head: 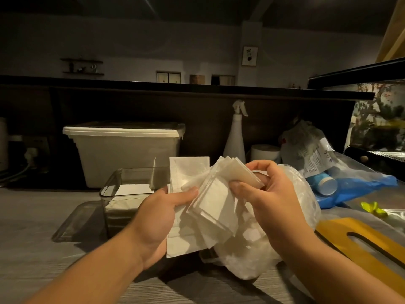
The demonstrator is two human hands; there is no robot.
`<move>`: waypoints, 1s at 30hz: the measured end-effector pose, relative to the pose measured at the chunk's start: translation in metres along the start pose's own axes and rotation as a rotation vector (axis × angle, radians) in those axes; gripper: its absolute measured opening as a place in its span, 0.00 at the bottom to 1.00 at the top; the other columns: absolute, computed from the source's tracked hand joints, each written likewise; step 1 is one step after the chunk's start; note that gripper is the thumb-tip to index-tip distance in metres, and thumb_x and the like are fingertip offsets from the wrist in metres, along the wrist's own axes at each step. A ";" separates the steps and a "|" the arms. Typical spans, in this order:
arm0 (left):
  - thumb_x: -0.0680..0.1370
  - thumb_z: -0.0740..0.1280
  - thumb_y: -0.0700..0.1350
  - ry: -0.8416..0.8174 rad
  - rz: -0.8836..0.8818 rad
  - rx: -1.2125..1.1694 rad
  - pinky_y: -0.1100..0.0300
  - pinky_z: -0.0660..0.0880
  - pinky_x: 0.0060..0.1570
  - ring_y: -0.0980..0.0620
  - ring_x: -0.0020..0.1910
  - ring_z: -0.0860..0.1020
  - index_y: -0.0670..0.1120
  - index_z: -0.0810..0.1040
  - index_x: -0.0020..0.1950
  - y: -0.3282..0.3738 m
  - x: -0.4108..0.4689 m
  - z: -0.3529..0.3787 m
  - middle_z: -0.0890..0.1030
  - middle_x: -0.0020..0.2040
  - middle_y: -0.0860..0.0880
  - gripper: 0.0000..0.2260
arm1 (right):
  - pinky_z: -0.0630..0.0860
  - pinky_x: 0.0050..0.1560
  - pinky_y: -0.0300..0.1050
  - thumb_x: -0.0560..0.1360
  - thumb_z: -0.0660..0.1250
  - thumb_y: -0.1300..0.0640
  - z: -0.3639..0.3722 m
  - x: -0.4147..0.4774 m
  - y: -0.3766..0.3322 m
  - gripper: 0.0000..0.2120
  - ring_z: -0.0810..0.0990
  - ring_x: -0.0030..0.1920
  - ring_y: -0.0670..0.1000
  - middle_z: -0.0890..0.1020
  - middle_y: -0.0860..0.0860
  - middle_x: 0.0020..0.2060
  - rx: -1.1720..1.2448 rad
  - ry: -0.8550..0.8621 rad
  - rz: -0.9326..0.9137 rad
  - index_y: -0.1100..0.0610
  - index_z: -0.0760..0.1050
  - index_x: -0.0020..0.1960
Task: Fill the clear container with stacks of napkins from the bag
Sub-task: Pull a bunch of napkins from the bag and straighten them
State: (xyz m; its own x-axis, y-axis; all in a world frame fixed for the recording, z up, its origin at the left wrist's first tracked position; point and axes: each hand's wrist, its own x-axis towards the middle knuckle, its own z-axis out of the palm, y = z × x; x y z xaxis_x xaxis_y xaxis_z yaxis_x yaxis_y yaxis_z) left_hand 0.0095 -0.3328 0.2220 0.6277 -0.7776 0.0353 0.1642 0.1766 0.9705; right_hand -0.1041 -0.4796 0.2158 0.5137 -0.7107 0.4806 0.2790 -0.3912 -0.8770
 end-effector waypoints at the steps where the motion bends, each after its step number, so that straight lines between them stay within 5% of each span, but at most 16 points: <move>1: 0.67 0.69 0.46 0.012 0.002 -0.001 0.43 0.81 0.45 0.36 0.45 0.83 0.41 0.83 0.55 0.000 0.000 0.000 0.85 0.50 0.36 0.19 | 0.83 0.41 0.43 0.71 0.77 0.60 -0.001 0.001 0.000 0.16 0.85 0.45 0.47 0.85 0.47 0.45 0.006 0.023 0.003 0.48 0.76 0.53; 9: 0.78 0.67 0.44 0.087 0.027 0.024 0.50 0.81 0.37 0.44 0.39 0.86 0.47 0.80 0.57 0.006 0.001 -0.004 0.86 0.44 0.45 0.08 | 0.79 0.43 0.51 0.62 0.70 0.59 -0.013 0.011 -0.007 0.13 0.82 0.45 0.56 0.83 0.52 0.40 0.180 -0.028 0.010 0.55 0.79 0.47; 13: 0.78 0.67 0.43 0.112 0.014 0.058 0.44 0.81 0.47 0.41 0.45 0.84 0.46 0.81 0.56 0.007 -0.001 -0.004 0.86 0.45 0.44 0.08 | 0.81 0.41 0.46 0.66 0.75 0.64 -0.010 0.001 -0.014 0.15 0.83 0.42 0.53 0.83 0.51 0.42 0.147 -0.312 -0.048 0.51 0.78 0.48; 18: 0.80 0.64 0.41 0.128 0.047 0.116 0.39 0.76 0.59 0.41 0.49 0.80 0.47 0.80 0.48 0.003 -0.003 0.001 0.85 0.38 0.47 0.06 | 0.84 0.48 0.48 0.69 0.77 0.62 0.002 -0.010 -0.012 0.19 0.84 0.51 0.48 0.85 0.47 0.49 -0.062 -0.310 -0.117 0.50 0.76 0.55; 24: 0.70 0.68 0.62 -0.098 0.019 0.094 0.43 0.72 0.64 0.44 0.60 0.80 0.53 0.85 0.56 0.002 -0.003 -0.005 0.84 0.56 0.46 0.20 | 0.83 0.49 0.40 0.69 0.77 0.58 0.008 -0.014 -0.005 0.17 0.83 0.53 0.43 0.84 0.42 0.50 -0.133 -0.259 -0.201 0.47 0.76 0.54; 27: 0.72 0.73 0.50 -0.169 0.120 0.235 0.53 0.80 0.54 0.51 0.54 0.83 0.49 0.83 0.60 -0.002 -0.001 -0.004 0.85 0.54 0.48 0.17 | 0.82 0.47 0.39 0.70 0.77 0.57 0.008 -0.014 -0.003 0.17 0.83 0.53 0.43 0.84 0.41 0.50 -0.133 -0.230 -0.201 0.44 0.75 0.54; 30: 0.73 0.75 0.36 0.004 0.171 0.345 0.55 0.82 0.51 0.51 0.51 0.84 0.46 0.77 0.64 -0.012 0.006 -0.004 0.85 0.51 0.48 0.21 | 0.81 0.48 0.34 0.70 0.77 0.55 0.008 -0.014 -0.002 0.20 0.80 0.54 0.39 0.81 0.38 0.51 -0.218 -0.209 -0.211 0.41 0.73 0.55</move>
State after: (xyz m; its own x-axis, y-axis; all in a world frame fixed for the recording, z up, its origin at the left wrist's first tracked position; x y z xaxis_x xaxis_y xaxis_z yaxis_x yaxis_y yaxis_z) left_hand 0.0144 -0.3377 0.2096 0.6270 -0.7519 0.2037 -0.2089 0.0897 0.9738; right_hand -0.1050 -0.4644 0.2111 0.6243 -0.4747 0.6204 0.2287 -0.6483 -0.7262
